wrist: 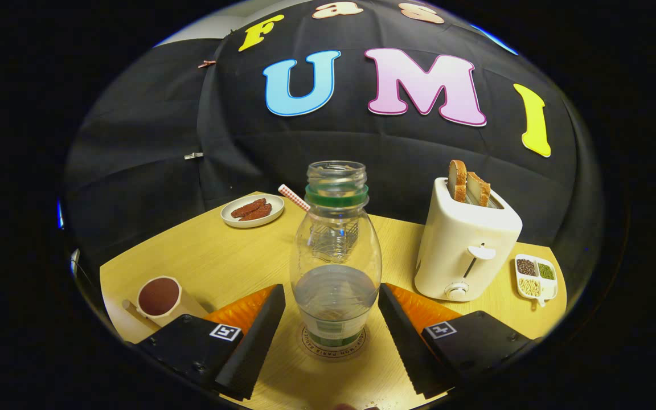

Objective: Take the bottle from table, then pour the juice into the cup, finally place the bottle on the coaster

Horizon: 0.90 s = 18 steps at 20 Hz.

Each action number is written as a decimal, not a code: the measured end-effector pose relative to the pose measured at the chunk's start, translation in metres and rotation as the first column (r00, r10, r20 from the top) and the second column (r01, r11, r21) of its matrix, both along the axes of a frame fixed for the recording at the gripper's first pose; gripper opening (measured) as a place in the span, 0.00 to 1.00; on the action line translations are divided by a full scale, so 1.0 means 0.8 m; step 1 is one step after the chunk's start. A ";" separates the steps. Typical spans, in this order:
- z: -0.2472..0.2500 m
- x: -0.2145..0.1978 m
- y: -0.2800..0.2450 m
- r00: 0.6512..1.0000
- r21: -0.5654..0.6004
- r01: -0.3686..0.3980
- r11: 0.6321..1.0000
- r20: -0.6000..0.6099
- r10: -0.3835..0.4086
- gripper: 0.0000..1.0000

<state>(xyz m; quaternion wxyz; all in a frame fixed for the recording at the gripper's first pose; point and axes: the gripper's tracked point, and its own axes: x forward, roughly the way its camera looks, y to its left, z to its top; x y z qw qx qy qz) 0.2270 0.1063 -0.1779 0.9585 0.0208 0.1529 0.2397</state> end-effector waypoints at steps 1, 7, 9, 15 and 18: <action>0.005 -0.002 -0.002 1.000 -0.006 0.001 1.000 0.006 -0.001 1.00; 0.054 -0.021 -0.018 0.998 0.027 0.032 0.999 0.050 -0.033 1.00; 0.081 -0.023 -0.036 0.994 0.010 0.068 0.998 0.084 -0.068 0.99; 0.184 -0.055 -0.109 0.961 0.040 0.209 0.977 0.179 -0.213 0.98; 0.230 -0.095 -0.151 0.934 0.080 0.294 0.952 0.189 -0.304 0.98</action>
